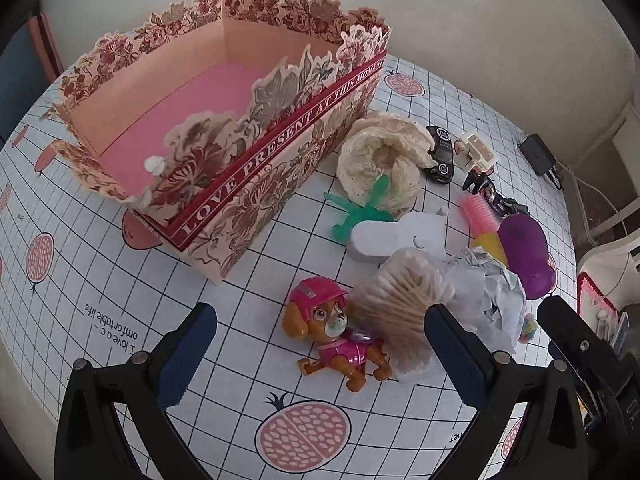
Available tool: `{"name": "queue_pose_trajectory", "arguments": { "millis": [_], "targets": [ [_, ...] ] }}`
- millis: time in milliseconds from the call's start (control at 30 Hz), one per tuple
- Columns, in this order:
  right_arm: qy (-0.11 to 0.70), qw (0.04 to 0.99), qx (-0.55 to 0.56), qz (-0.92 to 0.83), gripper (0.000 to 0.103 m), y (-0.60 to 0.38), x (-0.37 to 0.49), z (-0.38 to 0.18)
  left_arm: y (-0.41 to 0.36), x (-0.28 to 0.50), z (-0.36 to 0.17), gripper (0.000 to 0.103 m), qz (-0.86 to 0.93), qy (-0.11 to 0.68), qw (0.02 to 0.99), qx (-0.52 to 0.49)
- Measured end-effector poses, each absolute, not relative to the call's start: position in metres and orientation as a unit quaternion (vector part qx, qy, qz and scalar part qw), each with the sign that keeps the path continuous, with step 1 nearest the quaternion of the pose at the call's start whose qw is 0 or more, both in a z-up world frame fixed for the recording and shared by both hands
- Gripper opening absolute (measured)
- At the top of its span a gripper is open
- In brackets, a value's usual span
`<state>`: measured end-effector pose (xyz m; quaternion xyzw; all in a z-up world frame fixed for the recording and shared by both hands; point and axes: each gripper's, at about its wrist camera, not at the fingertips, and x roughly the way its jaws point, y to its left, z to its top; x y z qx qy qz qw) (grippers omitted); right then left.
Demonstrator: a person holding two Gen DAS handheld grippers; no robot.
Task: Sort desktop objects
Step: 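Reach both tools toward the pile of toys beside the gift box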
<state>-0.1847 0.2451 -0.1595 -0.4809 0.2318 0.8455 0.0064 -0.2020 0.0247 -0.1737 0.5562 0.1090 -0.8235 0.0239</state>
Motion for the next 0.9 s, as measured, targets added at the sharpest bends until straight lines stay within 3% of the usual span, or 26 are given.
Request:
{"name": "queue_pose_trajectory", "arguments": {
  "millis": [533,733,900],
  "targets": [
    [0.265,0.013,-0.463,0.846,0.102,0.255,-0.238,-0.172,0.039,-0.238,-0.181,0.103,-0.823,0.083,0.034,0.561],
    [0.279,0.004,-0.463,0.841,0.089,0.257,-0.236,-0.172,0.028,-0.231,-0.176,0.103,-0.82,0.115,0.028,0.56],
    [0.272,0.005,-0.467,0.842,0.071,0.258,-0.234,-0.172,0.023,-0.222,-0.17,0.103,-0.82,0.123,0.032,0.558]
  ]
}}
